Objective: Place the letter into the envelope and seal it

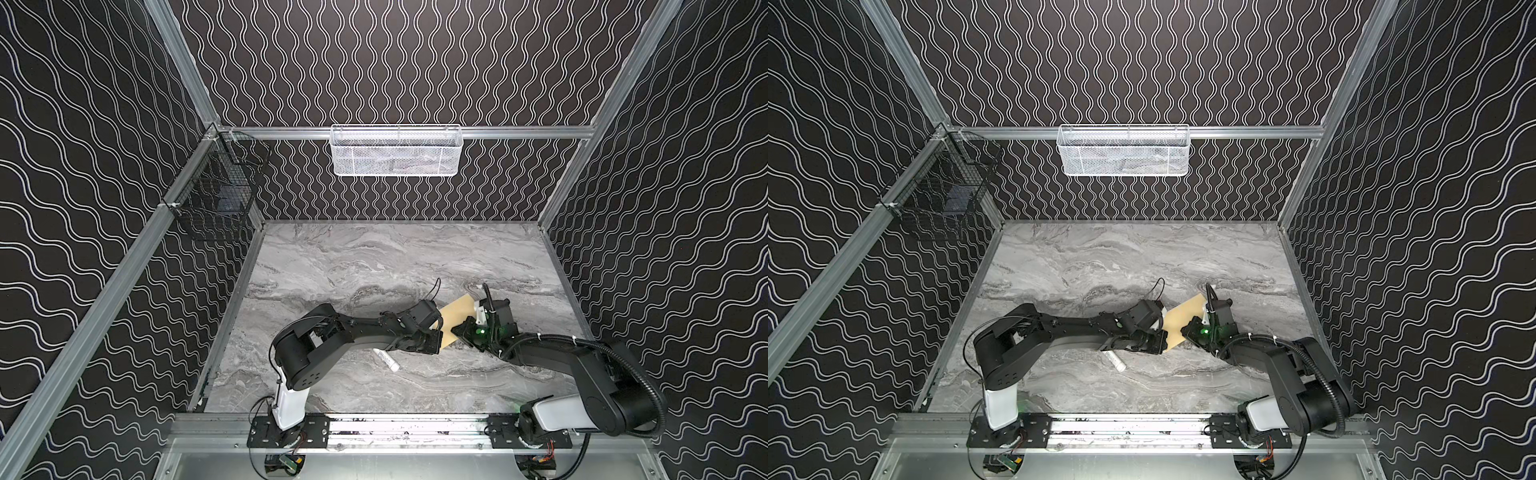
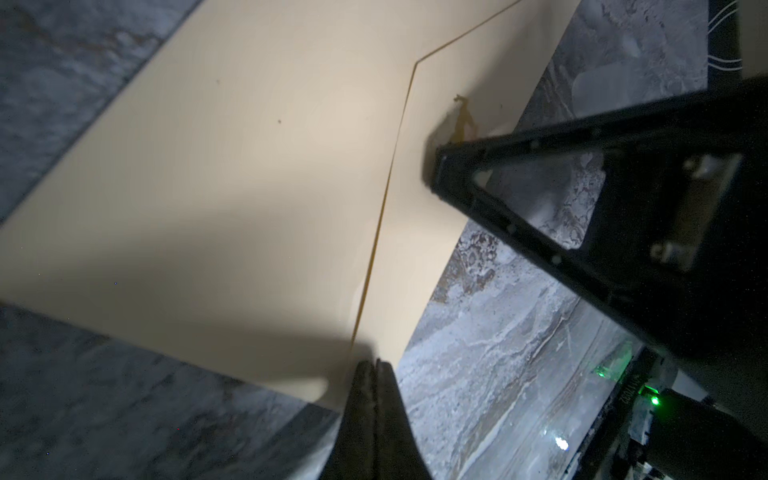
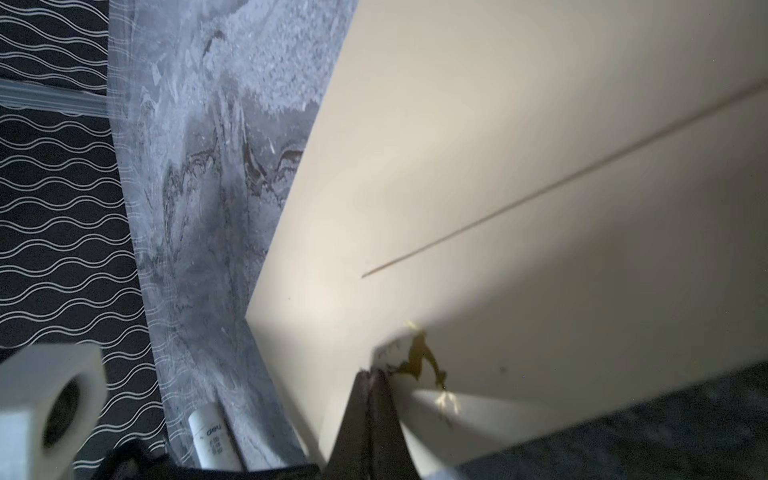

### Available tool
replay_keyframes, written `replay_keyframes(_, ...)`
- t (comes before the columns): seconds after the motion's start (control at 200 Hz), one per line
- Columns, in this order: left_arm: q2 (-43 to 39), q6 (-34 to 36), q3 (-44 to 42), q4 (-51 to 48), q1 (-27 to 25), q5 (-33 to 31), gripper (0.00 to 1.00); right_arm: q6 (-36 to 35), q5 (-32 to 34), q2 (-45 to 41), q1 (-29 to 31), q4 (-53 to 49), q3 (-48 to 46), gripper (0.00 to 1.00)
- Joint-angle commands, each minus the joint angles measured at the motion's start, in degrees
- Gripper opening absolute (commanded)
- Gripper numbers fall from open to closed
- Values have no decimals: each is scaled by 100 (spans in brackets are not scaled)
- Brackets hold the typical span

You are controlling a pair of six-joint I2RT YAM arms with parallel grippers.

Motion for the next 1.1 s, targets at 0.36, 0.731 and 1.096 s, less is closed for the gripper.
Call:
replay_keyframes(0.36,88,-123,-241,-198,-27,-122,0,351,-564,-40,314,-30,-359,1)
replay_keyframes(0.731,44,-222,-428,-34,-27,-104,0,199,-288,248,214,-551,29,2)
replay_keyframes(1.096,-32,-362,-671,152,-18,-68,0,-2,-523,677,-850,-347,237,3)
